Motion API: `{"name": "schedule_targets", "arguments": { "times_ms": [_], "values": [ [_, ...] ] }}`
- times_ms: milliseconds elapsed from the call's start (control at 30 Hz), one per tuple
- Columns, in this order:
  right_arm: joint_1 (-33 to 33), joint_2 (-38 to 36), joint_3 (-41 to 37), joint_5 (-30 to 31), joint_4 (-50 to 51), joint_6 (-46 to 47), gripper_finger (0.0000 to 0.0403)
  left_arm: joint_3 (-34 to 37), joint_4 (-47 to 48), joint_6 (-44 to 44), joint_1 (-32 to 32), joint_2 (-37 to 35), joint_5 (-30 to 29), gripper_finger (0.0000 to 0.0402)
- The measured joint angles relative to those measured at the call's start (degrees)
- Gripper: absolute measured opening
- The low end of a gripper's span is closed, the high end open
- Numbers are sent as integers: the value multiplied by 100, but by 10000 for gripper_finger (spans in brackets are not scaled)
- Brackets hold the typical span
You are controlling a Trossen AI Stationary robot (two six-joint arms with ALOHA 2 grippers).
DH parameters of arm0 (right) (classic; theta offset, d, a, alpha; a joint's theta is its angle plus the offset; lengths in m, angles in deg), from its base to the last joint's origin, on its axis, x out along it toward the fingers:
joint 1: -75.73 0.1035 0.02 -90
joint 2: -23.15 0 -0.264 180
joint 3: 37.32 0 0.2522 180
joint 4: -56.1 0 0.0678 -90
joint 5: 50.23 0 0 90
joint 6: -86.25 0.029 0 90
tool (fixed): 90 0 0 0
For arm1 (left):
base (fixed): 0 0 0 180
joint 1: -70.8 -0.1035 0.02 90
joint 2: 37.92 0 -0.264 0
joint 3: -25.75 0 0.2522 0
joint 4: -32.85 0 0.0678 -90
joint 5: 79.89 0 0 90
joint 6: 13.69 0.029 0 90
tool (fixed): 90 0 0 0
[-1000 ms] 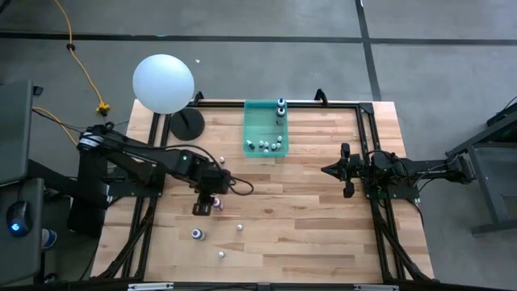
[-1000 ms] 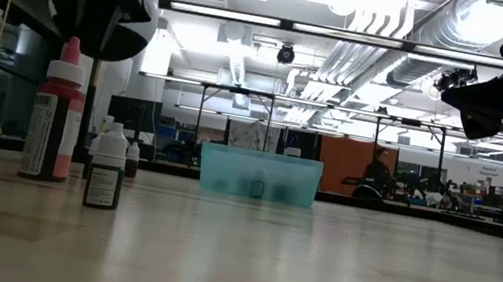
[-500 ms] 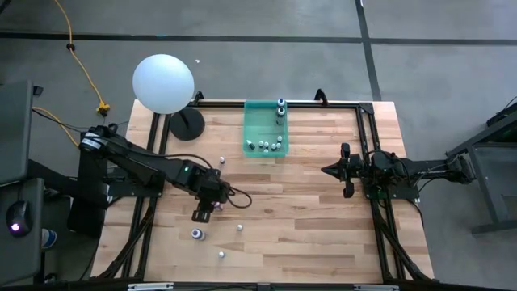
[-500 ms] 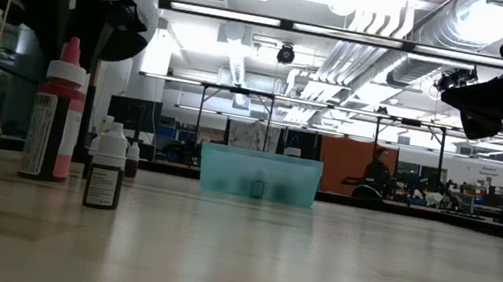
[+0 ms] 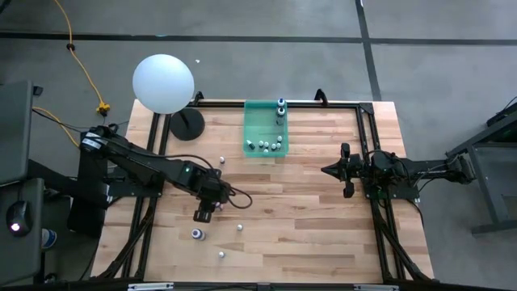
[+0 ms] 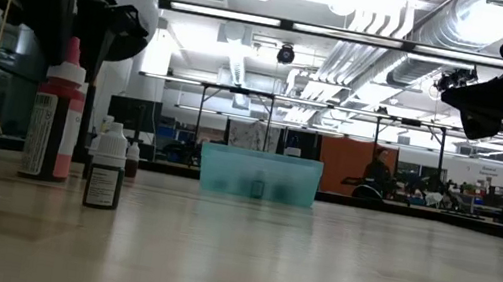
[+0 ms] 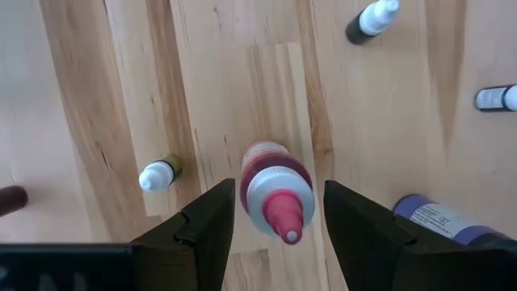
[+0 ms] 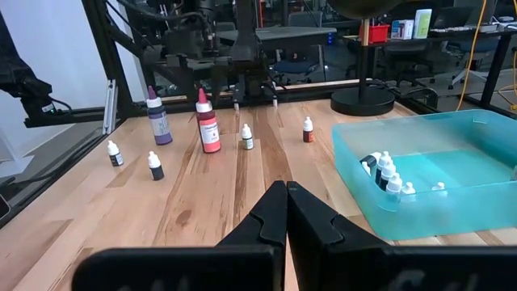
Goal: Pick & Place food coloring
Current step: Put the pink food coloring bottle into the light blue bin
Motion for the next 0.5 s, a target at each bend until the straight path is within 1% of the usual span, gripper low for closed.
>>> {"name": "schedule_targets", "arguments": {
  "times_ms": [500],
  "values": [
    [0, 0, 0, 0, 0, 0, 0, 7, 68, 22, -9, 22, -39, 184]
  ]
}}
